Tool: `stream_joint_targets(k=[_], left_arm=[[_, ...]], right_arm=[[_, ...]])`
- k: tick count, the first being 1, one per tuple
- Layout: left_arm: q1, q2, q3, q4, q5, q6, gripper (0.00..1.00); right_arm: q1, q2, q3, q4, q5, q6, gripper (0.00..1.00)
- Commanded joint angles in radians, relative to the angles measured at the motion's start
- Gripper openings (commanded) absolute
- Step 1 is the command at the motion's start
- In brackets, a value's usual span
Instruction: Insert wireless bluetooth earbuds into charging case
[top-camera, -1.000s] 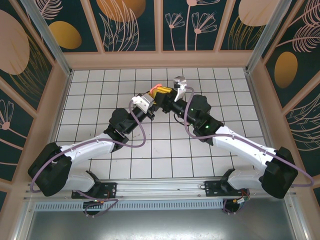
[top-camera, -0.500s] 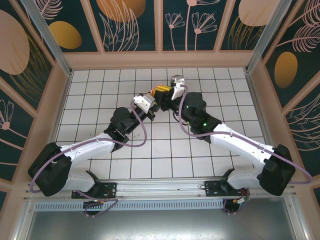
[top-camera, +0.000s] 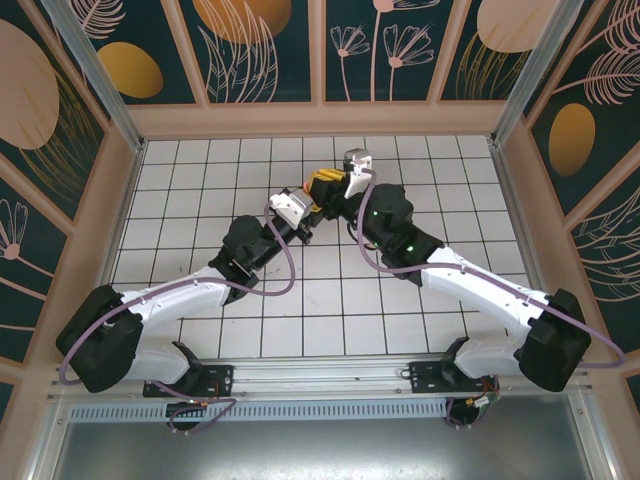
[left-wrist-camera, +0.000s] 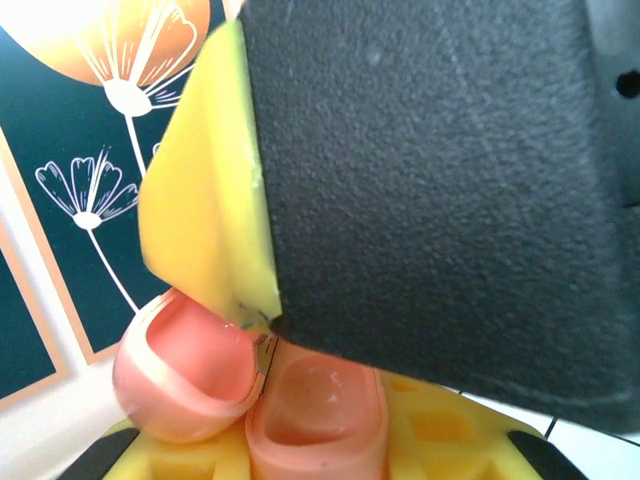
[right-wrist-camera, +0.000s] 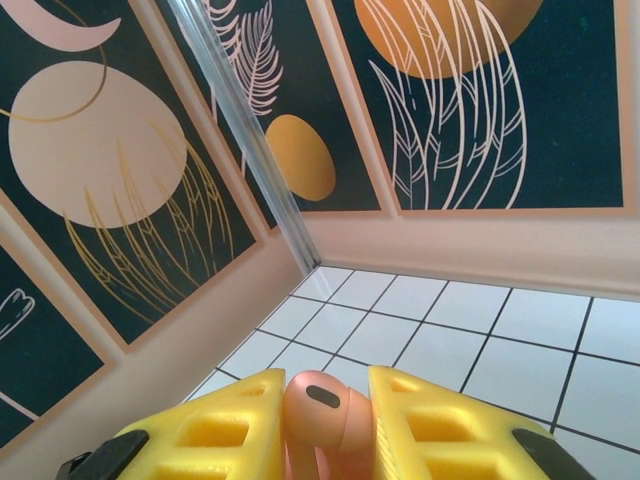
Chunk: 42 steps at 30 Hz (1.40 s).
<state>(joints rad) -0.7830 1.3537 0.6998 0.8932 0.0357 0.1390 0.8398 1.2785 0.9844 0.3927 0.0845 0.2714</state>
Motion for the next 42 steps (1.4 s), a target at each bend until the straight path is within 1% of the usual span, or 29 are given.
stream_joint_targets(k=[1,8,12,18,23,25,29,31,35,42], left_arm=[[-0.036,-0.027,0.046,0.089,0.047,0.016,0.00],[-0.034,-0.028,0.038,0.073,-0.086,-0.017,0.00],[-0.035,-0.031,0.002,0.096,-0.122,-0.035,0.00],[-0.034,-0.049,-0.068,0.113,-0.161,-0.067,0.00],[-0.025,-0.085,-0.140,0.114,-0.206,-0.099,0.00],[-0.003,-0.109,-0.156,0.098,-0.224,-0.134,0.00],[0.072,-0.155,-0.163,0.053,-0.218,-0.234,0.00],[0.094,-0.173,-0.147,0.005,-0.222,-0.249,0.00],[0.103,-0.182,-0.088,-0.096,-0.228,-0.249,0.00],[0.110,-0.188,-0.031,-0.163,-0.229,-0.257,0.00]], right_arm=[[0.007,-0.023,0.003,-0.008,-0.056,0.026,0.25],[-0.004,-0.079,0.046,-0.038,-0.066,0.069,0.25],[-0.011,-0.101,0.083,-0.094,-0.062,0.082,0.25],[-0.024,-0.115,0.119,-0.184,-0.008,0.100,0.25],[-0.053,-0.119,0.107,-0.261,0.028,0.143,0.25],[-0.067,-0.115,0.086,-0.294,0.036,0.170,0.25],[-0.077,-0.091,0.023,-0.353,0.074,0.235,0.25],[-0.079,-0.069,-0.017,-0.377,0.084,0.282,0.25],[-0.080,-0.011,-0.079,-0.419,0.098,0.382,0.25],[-0.078,0.130,-0.118,-0.497,0.104,0.546,0.24]])
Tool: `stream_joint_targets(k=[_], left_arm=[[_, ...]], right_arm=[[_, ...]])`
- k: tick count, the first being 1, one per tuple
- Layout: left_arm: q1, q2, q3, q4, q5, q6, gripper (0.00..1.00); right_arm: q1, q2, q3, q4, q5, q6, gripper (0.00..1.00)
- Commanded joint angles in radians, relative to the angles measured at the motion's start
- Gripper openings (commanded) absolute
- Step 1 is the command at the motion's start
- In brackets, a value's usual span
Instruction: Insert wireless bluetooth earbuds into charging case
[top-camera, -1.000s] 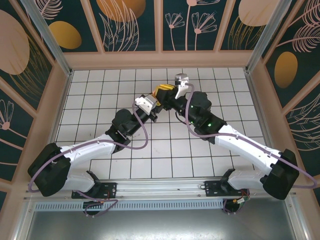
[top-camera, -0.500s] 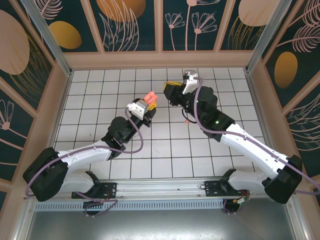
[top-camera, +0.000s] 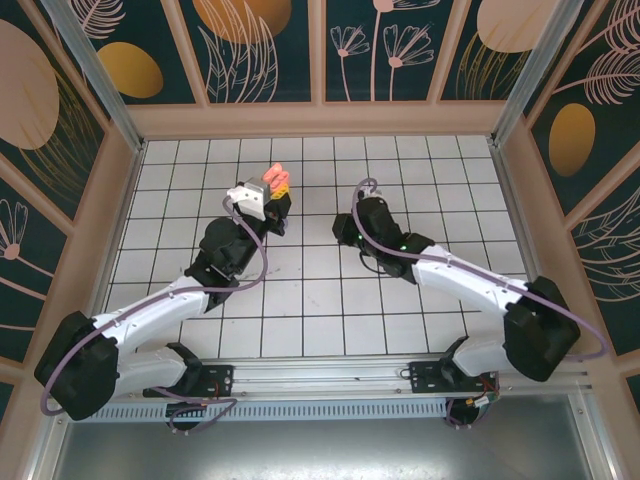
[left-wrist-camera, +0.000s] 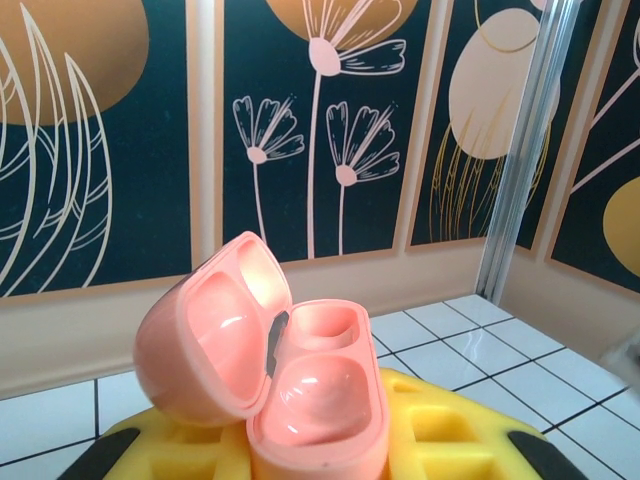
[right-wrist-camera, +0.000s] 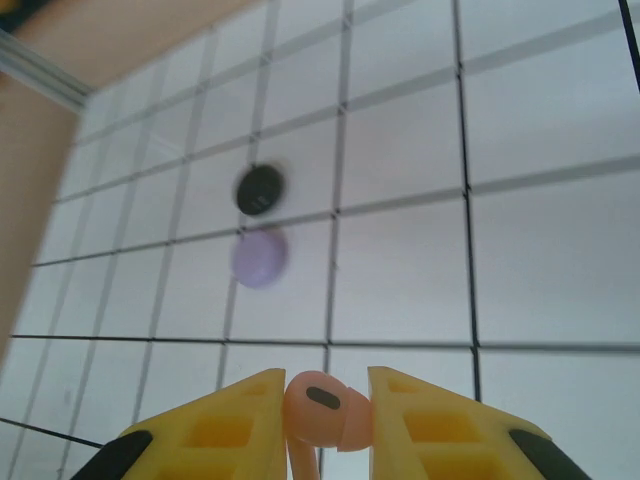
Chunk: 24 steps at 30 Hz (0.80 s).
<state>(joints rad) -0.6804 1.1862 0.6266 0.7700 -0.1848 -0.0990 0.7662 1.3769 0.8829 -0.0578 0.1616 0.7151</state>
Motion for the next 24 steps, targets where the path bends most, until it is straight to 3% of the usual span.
stream_joint_targets(k=[1,11,24], left_arm=[[0.009,-0.022,0.046,-0.044,-0.007,-0.020,0.00],[0.023,-0.036,0.091,-0.095,-0.004,-0.008,0.00],[0.028,-0.040,0.084,-0.100,-0.005,0.000,0.00]], right_arm=[[-0.004,0.051,-0.016,-0.058,0.026,0.119,0.24],[-0.004,0.226,0.043,-0.182,-0.004,0.243,0.24],[-0.002,0.345,0.129,-0.376,0.012,0.225,0.28]])
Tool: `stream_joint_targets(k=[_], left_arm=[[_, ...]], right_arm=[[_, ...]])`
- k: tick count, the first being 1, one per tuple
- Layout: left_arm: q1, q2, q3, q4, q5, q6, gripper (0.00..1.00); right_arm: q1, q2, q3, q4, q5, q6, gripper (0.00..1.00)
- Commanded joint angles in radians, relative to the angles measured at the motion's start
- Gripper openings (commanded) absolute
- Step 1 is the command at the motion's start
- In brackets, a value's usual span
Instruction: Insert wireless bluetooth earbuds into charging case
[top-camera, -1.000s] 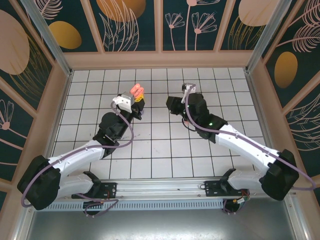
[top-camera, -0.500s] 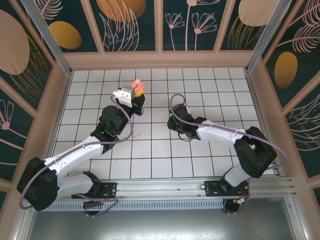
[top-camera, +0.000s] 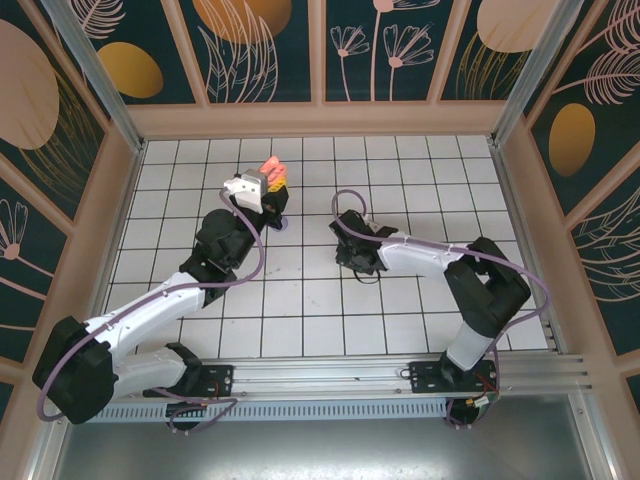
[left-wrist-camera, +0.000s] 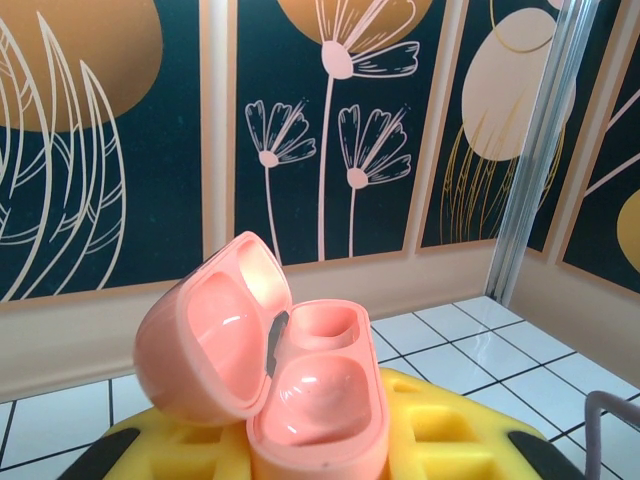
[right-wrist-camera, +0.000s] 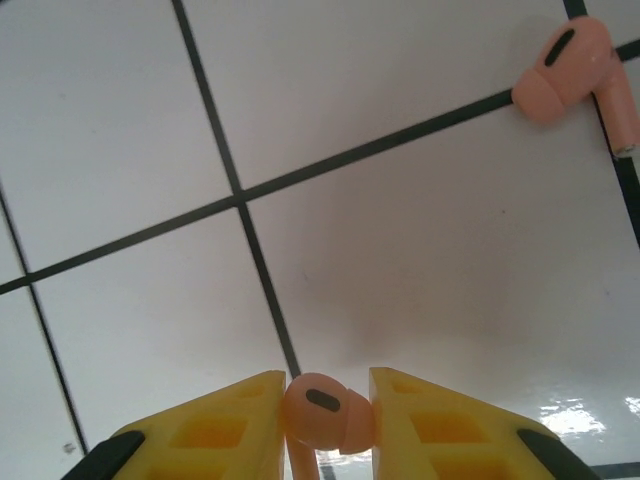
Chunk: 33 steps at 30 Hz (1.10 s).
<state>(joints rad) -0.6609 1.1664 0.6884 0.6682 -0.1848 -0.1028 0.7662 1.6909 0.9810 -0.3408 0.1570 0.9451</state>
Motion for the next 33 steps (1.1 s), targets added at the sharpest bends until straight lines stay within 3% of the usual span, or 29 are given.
stream_joint_targets(k=[1,10,20,33], left_arm=[[0.007,-0.019,0.022,0.002,-0.005,0.005,0.00],[0.008,-0.017,0.023,0.002,-0.005,0.007,0.00],[0.008,-0.007,0.035,-0.008,0.001,0.015,0.00],[0.042,0.080,0.134,-0.067,0.072,0.015,0.00]], right_arm=[[-0.002,0.039,0.031,-0.095,0.015,-0.008,0.28],[-0.001,0.097,0.062,-0.126,-0.001,-0.042,0.32],[-0.009,0.152,0.149,-0.210,-0.038,-0.088,0.52],[-0.041,0.205,0.220,-0.296,-0.129,-0.120,0.48]])
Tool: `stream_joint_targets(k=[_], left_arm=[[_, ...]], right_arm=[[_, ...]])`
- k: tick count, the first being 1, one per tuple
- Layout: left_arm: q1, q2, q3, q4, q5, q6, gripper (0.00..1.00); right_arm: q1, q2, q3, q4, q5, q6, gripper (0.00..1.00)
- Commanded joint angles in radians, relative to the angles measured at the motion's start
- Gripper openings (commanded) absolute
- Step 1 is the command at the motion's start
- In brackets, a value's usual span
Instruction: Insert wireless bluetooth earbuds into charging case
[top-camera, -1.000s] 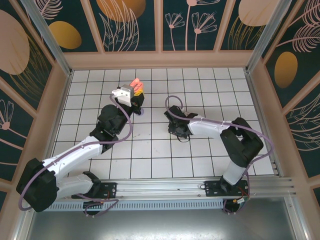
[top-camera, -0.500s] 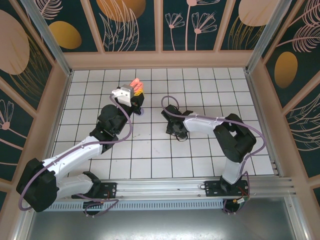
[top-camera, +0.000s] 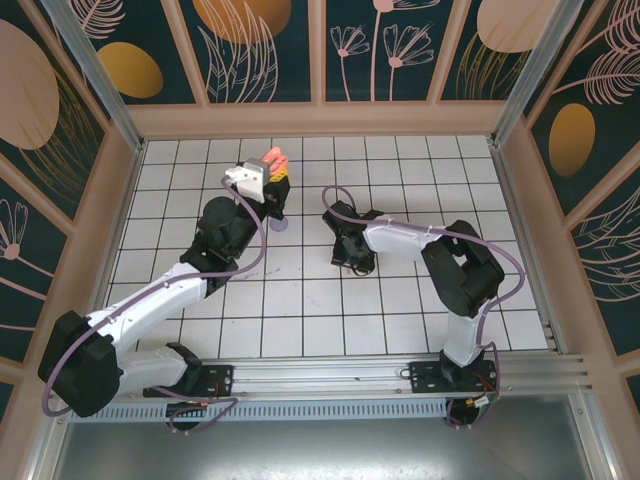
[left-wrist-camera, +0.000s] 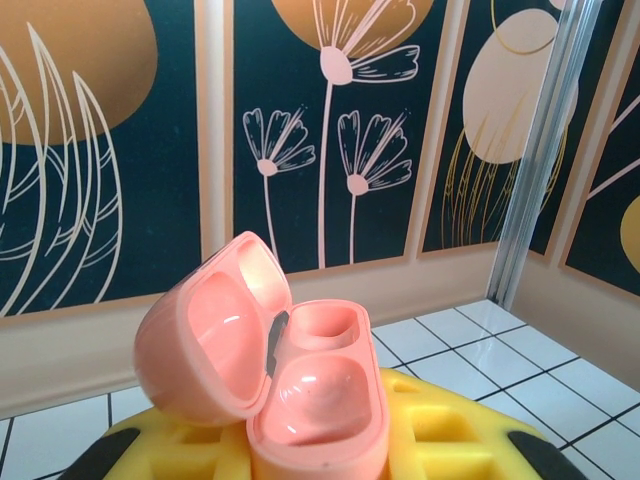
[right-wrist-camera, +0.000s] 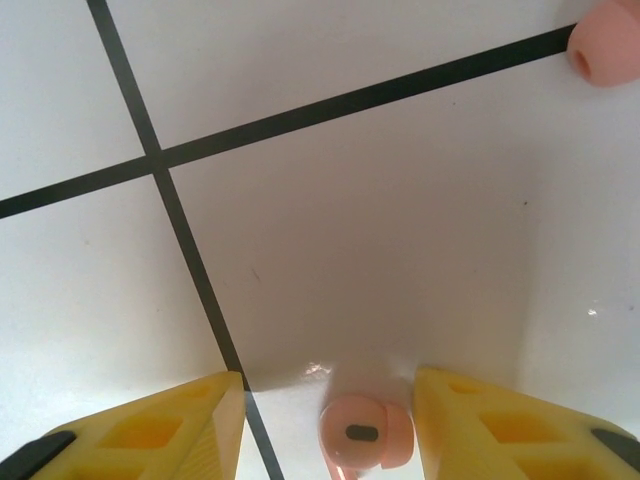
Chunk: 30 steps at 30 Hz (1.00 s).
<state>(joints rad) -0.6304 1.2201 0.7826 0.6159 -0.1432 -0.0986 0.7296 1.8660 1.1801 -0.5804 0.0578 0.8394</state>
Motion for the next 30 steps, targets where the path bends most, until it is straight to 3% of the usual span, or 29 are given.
stream_joint_targets(k=[1,30], left_arm=[[0.015,0.035,0.043,-0.013,0.037,0.009,0.00],[0.038,0.144,0.057,0.057,0.102,-0.037,0.00]], right_arm=[[-0.004,0.033,0.027,-0.061,-0.030,-0.015,0.47],[0.010,0.013,0.021,-0.105,-0.013,0.006,0.39]])
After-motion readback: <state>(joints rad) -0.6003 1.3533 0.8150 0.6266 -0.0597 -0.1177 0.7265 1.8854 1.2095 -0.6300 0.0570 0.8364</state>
